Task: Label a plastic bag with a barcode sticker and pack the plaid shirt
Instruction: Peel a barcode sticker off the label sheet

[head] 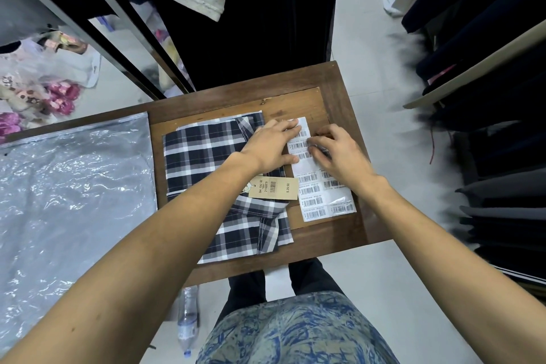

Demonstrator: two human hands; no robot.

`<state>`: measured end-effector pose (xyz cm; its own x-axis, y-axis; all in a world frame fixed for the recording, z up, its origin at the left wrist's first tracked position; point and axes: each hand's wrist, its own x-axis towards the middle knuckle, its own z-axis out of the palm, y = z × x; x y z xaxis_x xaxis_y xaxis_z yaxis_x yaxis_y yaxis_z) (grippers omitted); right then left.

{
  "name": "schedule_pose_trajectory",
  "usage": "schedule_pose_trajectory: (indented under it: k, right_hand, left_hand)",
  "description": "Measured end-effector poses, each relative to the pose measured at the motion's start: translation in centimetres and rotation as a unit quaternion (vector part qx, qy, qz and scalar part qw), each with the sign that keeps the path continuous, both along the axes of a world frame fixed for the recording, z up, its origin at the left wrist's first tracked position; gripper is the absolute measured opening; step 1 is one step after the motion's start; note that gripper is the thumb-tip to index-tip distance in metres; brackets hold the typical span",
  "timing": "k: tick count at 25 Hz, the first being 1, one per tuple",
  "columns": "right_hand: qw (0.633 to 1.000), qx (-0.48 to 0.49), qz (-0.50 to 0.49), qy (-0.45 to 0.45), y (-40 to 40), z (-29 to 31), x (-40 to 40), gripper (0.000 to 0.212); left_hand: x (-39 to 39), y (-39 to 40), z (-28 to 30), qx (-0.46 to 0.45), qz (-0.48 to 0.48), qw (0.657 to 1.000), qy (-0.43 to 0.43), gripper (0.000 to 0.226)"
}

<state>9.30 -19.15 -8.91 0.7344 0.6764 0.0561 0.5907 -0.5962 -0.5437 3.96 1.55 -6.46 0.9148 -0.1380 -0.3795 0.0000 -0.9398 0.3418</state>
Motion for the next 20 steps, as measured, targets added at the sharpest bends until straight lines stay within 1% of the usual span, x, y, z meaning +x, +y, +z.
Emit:
schedule_pose_trajectory:
  k: [5, 8, 10, 13, 15, 17, 20]
  right_hand:
    - [1.000, 0.000, -0.023, 0.012, 0.4, 0.4, -0.1, 0.023]
    - [0.994, 0.015, -0.083, 0.063, 1.2, 0.3, -0.6, 0.025]
    - [0.990, 0.020, -0.120, 0.069, 2.2, 0.4, -0.9, 0.023]
    - [0.987, -0.019, -0.153, 0.049, 3.8, 1.0, -1.3, 0.023]
    - [0.982, -0.072, -0.173, 0.031, 4.9, 1.1, -1.4, 0.024]
    - [0.975, -0.118, -0.189, 0.018, 5.7, 1.0, -1.7, 0.019]
    - [0.972, -0.121, -0.202, 0.010, 5.9, 0.6, -2.1, 0.016]
  left_hand:
    - [-0.1, 0.0, -0.1, -0.007, 0.005, 1.000, 0.001, 0.082]
    - [-0.1, 0.1, 0.0, -0.008, 0.008, 1.000, 0.000, 0.081]
    - [-0.1, 0.2, 0.0, -0.009, 0.008, 1.000, 0.001, 0.081]
    - [-0.1, 0.2, 0.2, -0.007, 0.010, 1.000, 0.003, 0.082]
    - [0.0, 0.1, 0.3, 0.000, 0.013, 1.000, 0.004, 0.083]
    - [0.2, 0.0, 0.6, 0.006, 0.014, 1.000, 0.003, 0.083]
    - [0.4, -0.1, 0.9, 0.012, 0.004, 1.000, 0.001, 0.079]
